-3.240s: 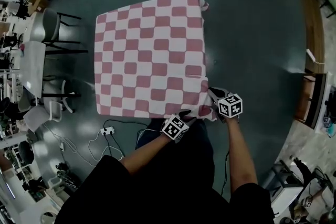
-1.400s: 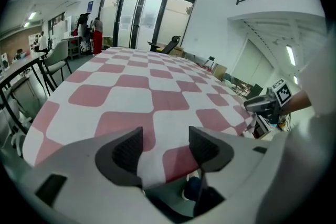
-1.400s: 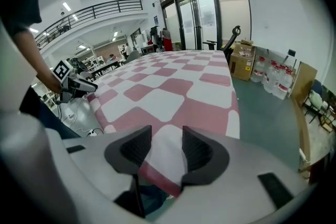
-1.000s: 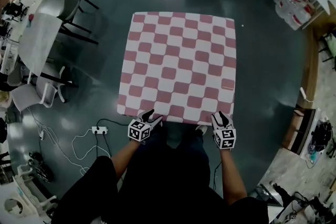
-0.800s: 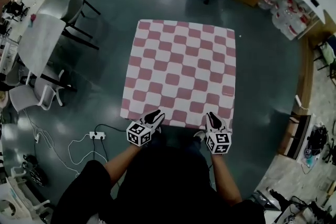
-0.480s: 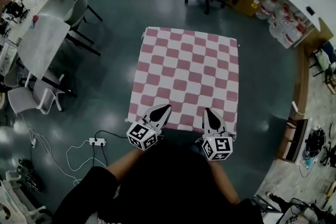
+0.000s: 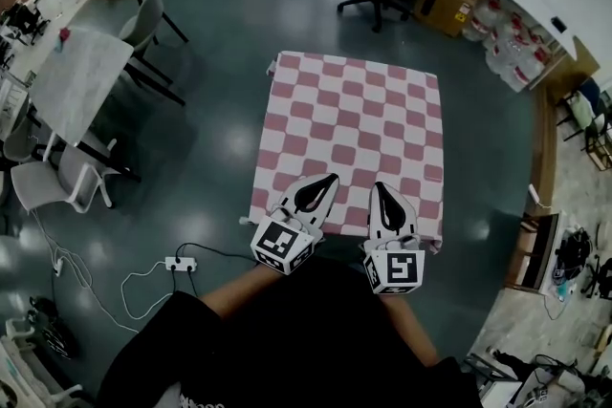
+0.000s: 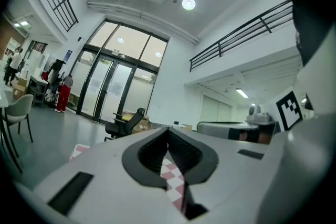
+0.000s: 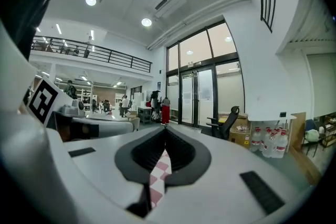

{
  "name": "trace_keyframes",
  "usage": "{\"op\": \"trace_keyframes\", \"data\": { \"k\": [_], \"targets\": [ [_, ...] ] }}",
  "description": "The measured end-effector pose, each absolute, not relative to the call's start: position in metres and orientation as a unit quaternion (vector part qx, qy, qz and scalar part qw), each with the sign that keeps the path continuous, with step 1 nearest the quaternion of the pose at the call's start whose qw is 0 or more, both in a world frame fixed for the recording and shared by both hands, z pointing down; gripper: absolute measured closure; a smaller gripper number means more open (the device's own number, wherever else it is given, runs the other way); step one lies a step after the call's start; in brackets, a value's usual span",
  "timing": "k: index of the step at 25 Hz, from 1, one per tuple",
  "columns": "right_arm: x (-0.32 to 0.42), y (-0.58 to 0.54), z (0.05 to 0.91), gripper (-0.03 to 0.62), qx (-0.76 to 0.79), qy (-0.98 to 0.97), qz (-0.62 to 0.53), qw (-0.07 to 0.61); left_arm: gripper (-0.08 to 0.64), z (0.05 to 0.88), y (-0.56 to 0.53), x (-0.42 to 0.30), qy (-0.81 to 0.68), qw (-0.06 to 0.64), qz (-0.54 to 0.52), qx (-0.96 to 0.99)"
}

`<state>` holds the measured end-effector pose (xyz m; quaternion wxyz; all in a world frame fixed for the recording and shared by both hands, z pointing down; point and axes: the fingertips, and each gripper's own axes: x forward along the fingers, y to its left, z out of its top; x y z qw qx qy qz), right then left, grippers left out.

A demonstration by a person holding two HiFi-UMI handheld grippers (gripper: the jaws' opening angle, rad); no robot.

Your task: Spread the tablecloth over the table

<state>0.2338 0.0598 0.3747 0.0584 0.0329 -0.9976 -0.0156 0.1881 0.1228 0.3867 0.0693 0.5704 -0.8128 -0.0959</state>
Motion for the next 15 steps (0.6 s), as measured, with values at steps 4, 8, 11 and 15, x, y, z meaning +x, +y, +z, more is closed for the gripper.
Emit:
{"op": "trace_keyframes", "data": {
  "k": [4, 8, 11, 15],
  "targets": [
    [0.238, 0.084, 0.380, 0.575, 0.039, -0.997, -0.028, 0.060, 0.543, 0.388, 0.140, 0.196, -0.805, 0.060, -0.105, 0.581],
    [0.245, 0.101, 0.382, 0.575, 0.044, -0.996, -0.038, 0.061, 0.543, 0.393, 0.153, 0.203, -0.799, 0.061, -0.110, 0.587],
    [0.247, 0.108, 0.386, 0.575, 0.049, -0.996, -0.039, 0.070, 0.543, 0.400, 0.158, 0.204, -0.797, 0.071, -0.110, 0.590],
    [0.247, 0.121, 0.392, 0.575, 0.053, -0.995, -0.044, 0.078, 0.543, 0.408, 0.170, 0.203, -0.793, 0.083, -0.115, 0.593]
  ]
}}
